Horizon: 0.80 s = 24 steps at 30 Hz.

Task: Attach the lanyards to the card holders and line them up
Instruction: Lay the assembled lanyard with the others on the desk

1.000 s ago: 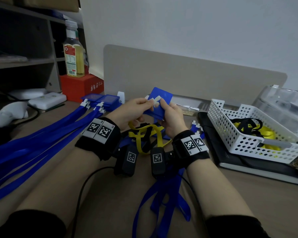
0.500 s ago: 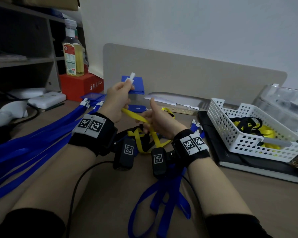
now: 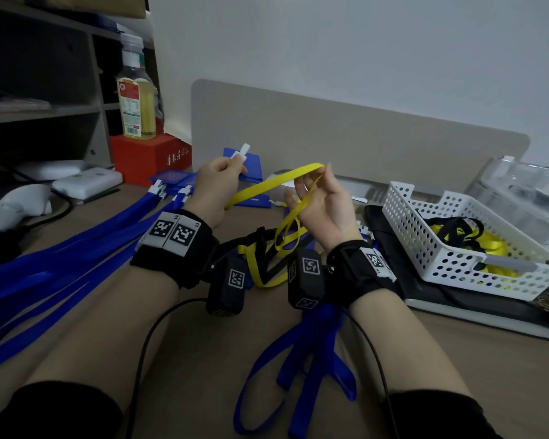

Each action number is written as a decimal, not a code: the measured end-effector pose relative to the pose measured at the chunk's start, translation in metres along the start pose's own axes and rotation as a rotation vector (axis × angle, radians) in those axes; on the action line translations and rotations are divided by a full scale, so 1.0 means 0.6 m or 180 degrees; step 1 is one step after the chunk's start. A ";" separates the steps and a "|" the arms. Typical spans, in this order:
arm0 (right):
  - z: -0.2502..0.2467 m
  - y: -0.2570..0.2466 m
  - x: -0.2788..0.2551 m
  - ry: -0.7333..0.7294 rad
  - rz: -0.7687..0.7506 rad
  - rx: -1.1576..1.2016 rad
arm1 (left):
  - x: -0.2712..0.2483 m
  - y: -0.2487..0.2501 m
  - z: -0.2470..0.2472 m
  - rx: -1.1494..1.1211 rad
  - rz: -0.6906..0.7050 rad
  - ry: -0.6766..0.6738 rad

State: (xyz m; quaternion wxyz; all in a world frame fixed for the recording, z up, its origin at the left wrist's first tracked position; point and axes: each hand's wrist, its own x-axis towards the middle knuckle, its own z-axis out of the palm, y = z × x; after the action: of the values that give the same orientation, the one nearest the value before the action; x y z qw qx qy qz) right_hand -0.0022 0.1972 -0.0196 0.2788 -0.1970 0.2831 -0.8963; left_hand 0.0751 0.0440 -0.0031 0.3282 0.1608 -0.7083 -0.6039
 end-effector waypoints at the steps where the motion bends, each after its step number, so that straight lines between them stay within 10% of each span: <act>1: 0.000 0.000 0.001 0.0031 -0.0017 0.0148 | -0.001 -0.001 0.002 0.0014 -0.0002 -0.0026; 8: 0.007 0.000 -0.002 0.0071 0.0143 -0.0073 | -0.004 -0.003 0.003 0.0004 0.0002 -0.0029; 15: 0.020 0.032 -0.011 -0.0002 0.0267 -0.3879 | -0.005 0.003 0.005 -0.0103 -0.0064 -0.0094; 19: 0.027 0.029 -0.019 -0.0664 0.0930 -0.3939 | -0.003 0.004 0.002 -0.0302 -0.0099 -0.0078; 24: 0.023 0.026 -0.016 -0.0370 0.0416 -0.3473 | -0.001 0.005 0.003 -0.0243 -0.0099 0.0023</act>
State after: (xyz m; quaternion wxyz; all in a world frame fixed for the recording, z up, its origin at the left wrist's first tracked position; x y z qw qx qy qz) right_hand 0.0184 0.1870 -0.0207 0.2066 -0.3441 0.7023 -0.5880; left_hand 0.0750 0.0462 -0.0008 0.3272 0.1613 -0.6811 -0.6349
